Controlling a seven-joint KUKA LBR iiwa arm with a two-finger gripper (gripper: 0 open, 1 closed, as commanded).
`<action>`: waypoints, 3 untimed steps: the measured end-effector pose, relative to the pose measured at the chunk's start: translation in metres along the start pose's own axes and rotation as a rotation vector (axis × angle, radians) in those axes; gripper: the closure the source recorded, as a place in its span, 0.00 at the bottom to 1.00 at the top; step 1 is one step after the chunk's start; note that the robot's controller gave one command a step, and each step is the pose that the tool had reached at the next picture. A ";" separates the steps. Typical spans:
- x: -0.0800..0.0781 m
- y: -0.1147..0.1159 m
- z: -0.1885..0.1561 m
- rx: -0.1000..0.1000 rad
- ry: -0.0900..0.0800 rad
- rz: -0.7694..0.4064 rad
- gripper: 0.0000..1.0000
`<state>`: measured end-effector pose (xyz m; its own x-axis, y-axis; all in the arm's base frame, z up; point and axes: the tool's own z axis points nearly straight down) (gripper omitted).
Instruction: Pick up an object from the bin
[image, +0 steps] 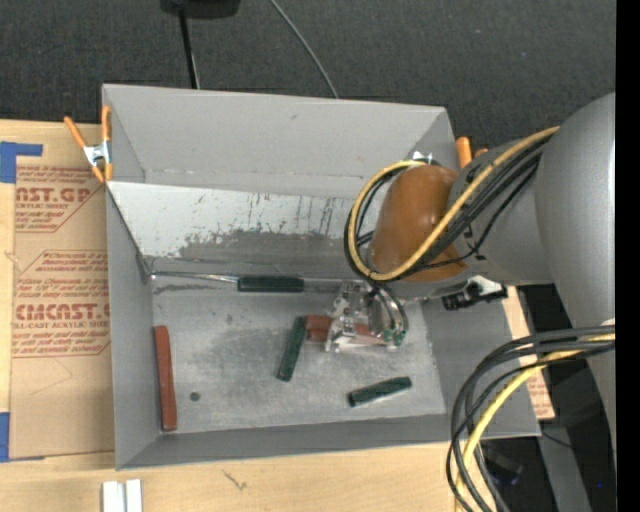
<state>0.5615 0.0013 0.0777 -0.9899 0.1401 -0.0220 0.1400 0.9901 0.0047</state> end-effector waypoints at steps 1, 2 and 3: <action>0.000 0.007 -0.105 0.004 0.020 -0.051 1.00; 0.000 0.007 -0.105 0.004 0.020 -0.051 1.00; 0.013 0.002 -0.130 0.004 0.024 -0.043 1.00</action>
Offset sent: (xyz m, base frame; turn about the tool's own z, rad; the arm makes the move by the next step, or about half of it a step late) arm 0.0000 0.0000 0.0000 0.0000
